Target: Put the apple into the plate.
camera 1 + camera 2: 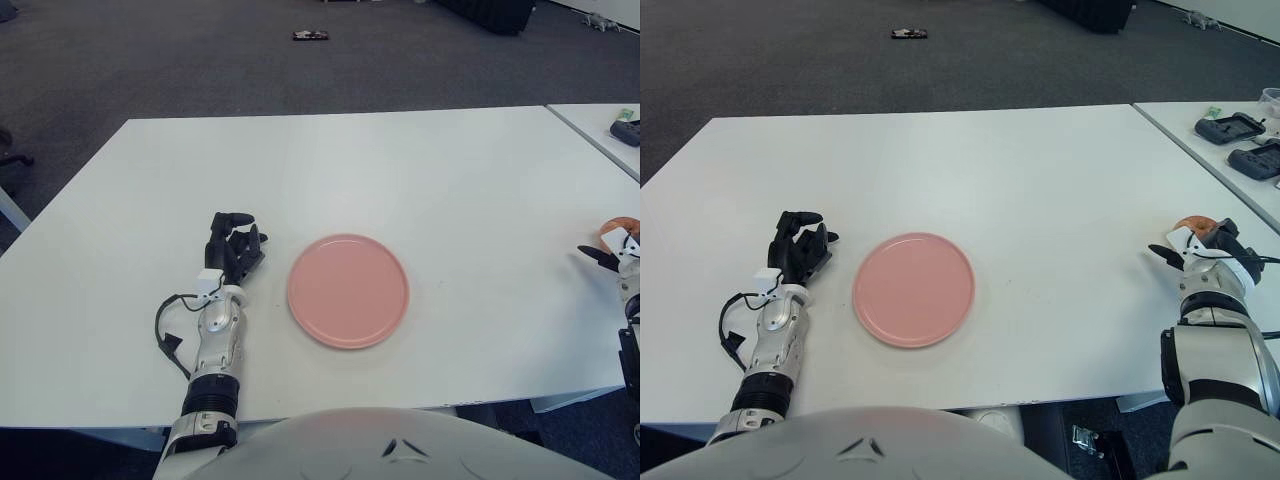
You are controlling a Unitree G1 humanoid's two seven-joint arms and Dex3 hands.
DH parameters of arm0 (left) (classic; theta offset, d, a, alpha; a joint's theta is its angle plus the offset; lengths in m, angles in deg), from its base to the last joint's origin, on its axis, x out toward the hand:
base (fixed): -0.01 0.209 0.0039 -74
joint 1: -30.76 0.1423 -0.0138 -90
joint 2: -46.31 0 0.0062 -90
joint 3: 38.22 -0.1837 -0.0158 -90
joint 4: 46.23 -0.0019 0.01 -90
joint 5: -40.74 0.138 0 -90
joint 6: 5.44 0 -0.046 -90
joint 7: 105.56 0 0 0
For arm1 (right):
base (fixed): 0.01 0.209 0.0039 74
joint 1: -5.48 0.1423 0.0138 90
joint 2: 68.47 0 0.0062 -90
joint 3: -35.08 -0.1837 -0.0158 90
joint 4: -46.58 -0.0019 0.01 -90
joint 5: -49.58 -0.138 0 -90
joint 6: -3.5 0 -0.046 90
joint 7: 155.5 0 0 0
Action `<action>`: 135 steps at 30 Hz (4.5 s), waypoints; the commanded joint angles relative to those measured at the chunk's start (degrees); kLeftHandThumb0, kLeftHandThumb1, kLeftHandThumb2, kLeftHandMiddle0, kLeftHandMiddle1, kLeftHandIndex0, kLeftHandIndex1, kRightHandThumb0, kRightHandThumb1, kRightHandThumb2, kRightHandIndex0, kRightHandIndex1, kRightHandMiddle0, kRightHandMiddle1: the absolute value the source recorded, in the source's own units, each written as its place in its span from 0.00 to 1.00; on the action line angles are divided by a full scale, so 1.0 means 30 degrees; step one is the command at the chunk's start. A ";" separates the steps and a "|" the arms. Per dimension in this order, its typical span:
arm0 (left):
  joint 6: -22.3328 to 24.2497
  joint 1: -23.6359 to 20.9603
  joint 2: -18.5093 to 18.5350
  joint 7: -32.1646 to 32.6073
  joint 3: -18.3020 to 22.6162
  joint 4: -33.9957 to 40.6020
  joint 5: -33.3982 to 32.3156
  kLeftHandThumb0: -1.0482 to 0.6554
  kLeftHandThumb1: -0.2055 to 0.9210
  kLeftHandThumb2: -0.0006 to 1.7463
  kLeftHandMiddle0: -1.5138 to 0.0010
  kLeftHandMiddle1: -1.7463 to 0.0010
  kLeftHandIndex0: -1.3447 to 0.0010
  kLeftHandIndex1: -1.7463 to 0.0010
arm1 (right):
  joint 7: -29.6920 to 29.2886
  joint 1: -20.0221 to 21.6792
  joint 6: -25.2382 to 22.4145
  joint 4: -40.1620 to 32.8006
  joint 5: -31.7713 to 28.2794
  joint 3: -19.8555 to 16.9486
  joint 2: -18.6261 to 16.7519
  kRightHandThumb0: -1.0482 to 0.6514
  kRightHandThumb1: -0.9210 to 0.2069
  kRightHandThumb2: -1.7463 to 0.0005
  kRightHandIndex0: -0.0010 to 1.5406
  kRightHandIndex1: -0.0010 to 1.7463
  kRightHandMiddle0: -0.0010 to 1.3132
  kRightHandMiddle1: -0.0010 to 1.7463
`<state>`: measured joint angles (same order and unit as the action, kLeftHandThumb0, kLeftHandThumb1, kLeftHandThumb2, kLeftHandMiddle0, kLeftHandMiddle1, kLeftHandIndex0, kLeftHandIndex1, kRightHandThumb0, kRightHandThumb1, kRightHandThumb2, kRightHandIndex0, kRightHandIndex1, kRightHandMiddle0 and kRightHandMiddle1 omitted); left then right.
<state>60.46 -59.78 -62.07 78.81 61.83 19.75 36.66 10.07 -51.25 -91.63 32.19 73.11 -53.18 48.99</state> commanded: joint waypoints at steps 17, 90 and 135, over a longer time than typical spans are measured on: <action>0.0864 0.0866 -0.0068 0.0055 0.0280 -0.0489 -0.0380 0.40 0.84 0.45 0.63 0.17 0.77 0.00 | -0.0669 0.1904 -0.1426 -0.0616 -0.0371 0.0315 -0.0541 0.08 0.06 0.87 0.00 0.00 0.00 0.00; 0.1165 0.1012 0.0460 0.0343 0.0368 -0.0159 -0.0052 0.40 0.83 0.46 0.64 0.16 0.77 0.00 | 0.1822 0.1993 -0.0758 0.0591 0.0414 0.2716 -0.1152 0.12 0.19 0.70 0.00 0.00 0.00 0.00; 0.0851 0.1007 0.0436 -0.0028 0.0478 0.0325 -0.0331 0.39 0.82 0.46 0.60 0.15 0.77 0.00 | 0.0515 0.1690 -0.5192 0.0054 -0.0319 0.1548 -0.2741 0.34 0.48 0.37 0.03 0.80 0.49 0.89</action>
<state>61.34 -58.23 -60.91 79.03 63.06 21.98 36.16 10.01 -43.71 -105.58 30.47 75.02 -47.15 44.53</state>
